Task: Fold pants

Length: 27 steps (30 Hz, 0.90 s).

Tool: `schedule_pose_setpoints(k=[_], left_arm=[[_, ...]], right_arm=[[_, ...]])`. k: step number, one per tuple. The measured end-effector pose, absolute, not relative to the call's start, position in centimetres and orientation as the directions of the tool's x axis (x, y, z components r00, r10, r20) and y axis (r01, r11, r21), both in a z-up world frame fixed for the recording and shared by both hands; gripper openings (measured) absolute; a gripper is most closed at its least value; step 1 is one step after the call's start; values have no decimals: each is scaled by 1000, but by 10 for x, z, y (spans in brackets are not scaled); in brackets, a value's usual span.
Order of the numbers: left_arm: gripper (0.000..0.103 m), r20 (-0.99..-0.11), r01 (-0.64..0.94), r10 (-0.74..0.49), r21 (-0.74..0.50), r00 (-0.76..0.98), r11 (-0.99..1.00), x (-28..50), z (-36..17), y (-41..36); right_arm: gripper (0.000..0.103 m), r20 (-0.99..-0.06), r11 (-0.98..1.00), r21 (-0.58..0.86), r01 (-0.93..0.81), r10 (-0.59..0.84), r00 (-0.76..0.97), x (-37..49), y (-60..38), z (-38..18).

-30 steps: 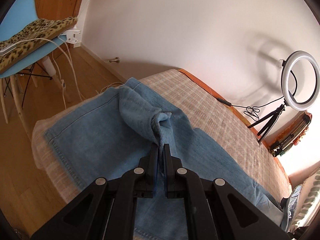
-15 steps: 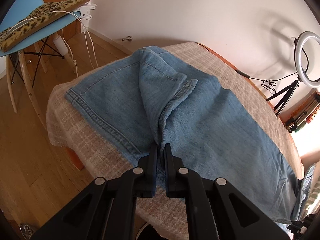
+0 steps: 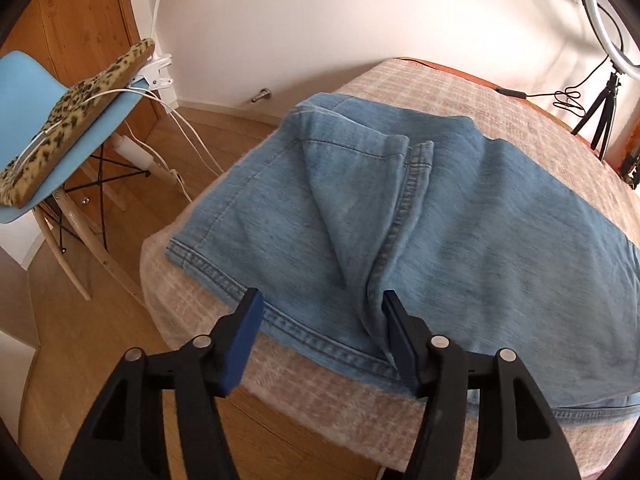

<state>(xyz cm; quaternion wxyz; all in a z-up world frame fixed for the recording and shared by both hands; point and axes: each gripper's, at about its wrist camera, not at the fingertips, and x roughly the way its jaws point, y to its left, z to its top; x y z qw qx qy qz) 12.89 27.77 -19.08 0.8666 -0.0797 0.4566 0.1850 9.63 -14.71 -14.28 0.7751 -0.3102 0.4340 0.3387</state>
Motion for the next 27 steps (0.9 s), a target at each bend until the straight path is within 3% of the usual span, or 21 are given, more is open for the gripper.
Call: schedule_pose_setpoints(k=[11,13,14,15,16,18,20,27], left_arm=[[57,-756,-313,356,209,549,926,177,-178,269],[34,-749,-302,357,217,558,928,184,-177,271],[16,-759,-308,325,172,564,936,187,-176,277],[7,-765,-314,274,98,583,944,185,-174,286],[6,-763,-322,231,32,604,946,182,-173,295],[4,-756,-350,212,-25,620,936,174,-173,305],[3,-746,-372,187,-87,639,924,164,-173,312],[2,-699,-457,160,-261,698,850,116,-179,329]], right_arm=[[8,-909,556,-182,-811,220,355,92,-146,-155],[9,-908,562,-178,-808,223,355,92,-148,-151],[11,-909,568,-166,-807,230,348,94,-148,-147],[18,-910,570,-136,-811,251,330,97,-148,-141],[22,-908,568,-107,-816,278,313,99,-147,-133],[47,-896,551,-82,-830,324,303,103,-139,-116],[58,-883,515,-56,-855,374,283,110,-125,-101],[58,-844,462,-45,-886,458,281,183,-25,-88]])
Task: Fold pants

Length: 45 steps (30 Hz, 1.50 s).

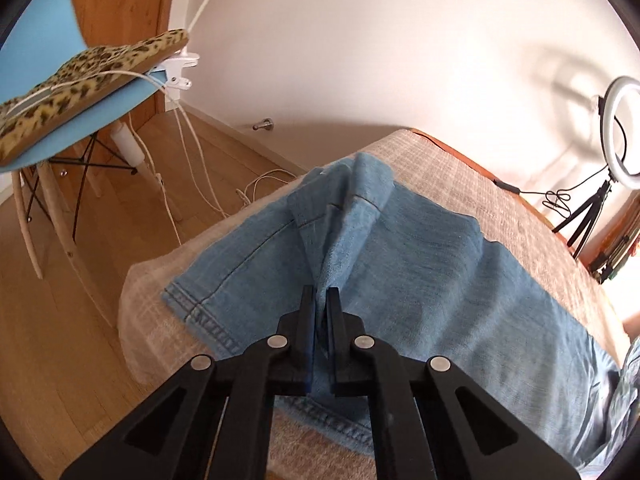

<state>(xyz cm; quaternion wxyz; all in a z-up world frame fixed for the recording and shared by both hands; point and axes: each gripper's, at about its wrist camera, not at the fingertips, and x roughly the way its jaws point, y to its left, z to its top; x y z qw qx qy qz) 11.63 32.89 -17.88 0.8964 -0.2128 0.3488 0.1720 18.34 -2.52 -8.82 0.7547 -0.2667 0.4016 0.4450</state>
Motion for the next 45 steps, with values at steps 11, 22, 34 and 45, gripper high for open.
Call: schedule_pose_setpoints(k=[11,22,34,45], left_arm=[[2,-698,-472,79,-392,712,789,115,-195,354],[8,-667,-488,91,-437,739,755,109,-191,374],[0,-597,-439,115,-431,794,788,105,-191,373],[0,-569,-460,154,-446,808,768,80,-189,375]], right_arm=[[58,-843,473,24,-881,483,236,322,168,-146],[58,-875,546,110,-831,449,180,397,285,-223],[4,-841,492,54,-869,492,227,372,310,-219],[3,-793,460,13,-888,545,271,358,331,-186]])
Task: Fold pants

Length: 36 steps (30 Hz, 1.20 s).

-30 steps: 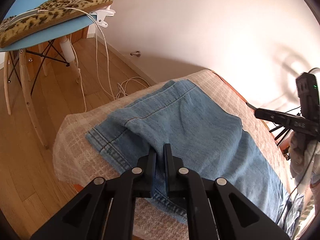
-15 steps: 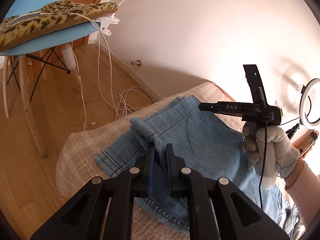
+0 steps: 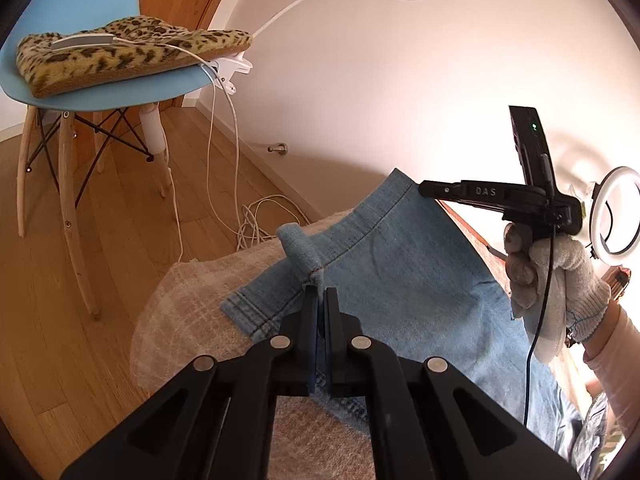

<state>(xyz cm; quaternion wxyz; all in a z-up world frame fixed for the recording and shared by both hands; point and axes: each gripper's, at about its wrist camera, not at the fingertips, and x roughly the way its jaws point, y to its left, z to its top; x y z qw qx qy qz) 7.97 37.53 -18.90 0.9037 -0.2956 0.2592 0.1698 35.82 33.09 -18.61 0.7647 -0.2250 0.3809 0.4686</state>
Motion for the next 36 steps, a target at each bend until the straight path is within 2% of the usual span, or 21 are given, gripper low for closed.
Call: schedule_pose_setpoints(k=[4,7,10,14,16,17,18,20,23,25,27,31,32,33,36], left_arm=[[0,-606,-477,144,-435,782,764,85,-199,378],[2,-634,-510,160,-419,757,752,86,-206,382],[4,-632,-522,150,-456,761,721,81,-209,387],[5,-653,-537,170,-416,738,734,82,-208,383],[7,-661,-552,185,-402,727,730,82,-206,383],[9,-669,-573,212,-379,712,727,80,-205,383],[15,-689,-608,256,-329,678,723,77,-204,384],[26,-705,-623,267,-309,658,719,74,-204,390],[26,-716,-603,246,-295,653,741,70,-197,393],[26,-704,-581,238,-297,669,758,68,-184,390],[26,-693,-537,190,-326,696,778,71,-170,387],[26,-660,-388,21,-416,751,822,89,-140,370],[26,-648,-359,-20,-446,761,820,91,-134,366],[26,-643,-341,-45,-463,765,818,94,-127,361],[26,-632,-277,-87,-453,770,847,107,-105,336]], right_arm=[[3,-813,474,-46,-879,494,309,360,342,-207],[3,-816,463,-11,-886,508,276,357,332,-206],[3,-809,460,-5,-888,521,274,352,311,-197],[4,-800,472,45,-880,545,252,340,268,-179],[11,-789,491,49,-870,553,268,332,242,-167],[23,-783,503,55,-862,558,276,329,227,-161],[31,-778,519,60,-853,560,285,325,211,-155],[33,-771,553,58,-831,554,315,318,181,-144],[33,-762,614,56,-787,535,364,306,134,-126],[38,-756,658,43,-752,514,406,297,102,-116],[53,-741,700,12,-714,485,464,285,72,-106],[57,-717,770,34,-637,463,521,261,6,-88],[64,-712,787,48,-615,459,532,255,-12,-85],[68,-702,807,58,-587,451,551,249,-34,-82],[69,-687,863,80,-500,411,600,228,-95,-76]])
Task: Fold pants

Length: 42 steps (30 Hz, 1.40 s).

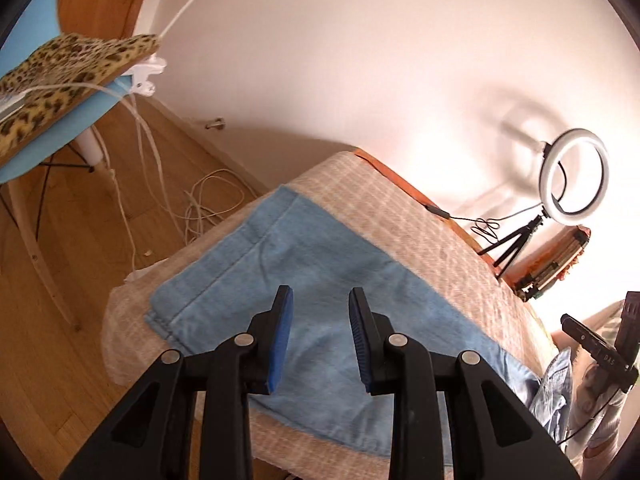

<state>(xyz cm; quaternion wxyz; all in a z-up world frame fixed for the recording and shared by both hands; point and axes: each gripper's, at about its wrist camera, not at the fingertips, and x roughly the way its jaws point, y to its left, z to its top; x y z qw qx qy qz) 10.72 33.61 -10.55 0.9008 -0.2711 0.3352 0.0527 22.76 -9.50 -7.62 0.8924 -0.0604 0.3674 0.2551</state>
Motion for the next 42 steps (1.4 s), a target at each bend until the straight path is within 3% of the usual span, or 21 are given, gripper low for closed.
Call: schedule_pose_setpoints(k=[10,21,32,42], left_arm=[[26,-650,2,-254,-362,716,932,168,-35,216],[26,-703,285,-418,-307,575,908,221,-15,44],[26,-705,475,-629,-452,327,755,260,-59,-136],[26,-783,508,-598,-450,171,735,305,-124,-247]], right_arm=[[69,-683,980,105,-171,196,704,160,-285,-88],[69,-696,948,247,202,29,717,108,-460,-134],[69,-687,907,290,304,-24,726,79,-523,-144],[69,-682,887,341,312,5,731,64,-543,-150]])
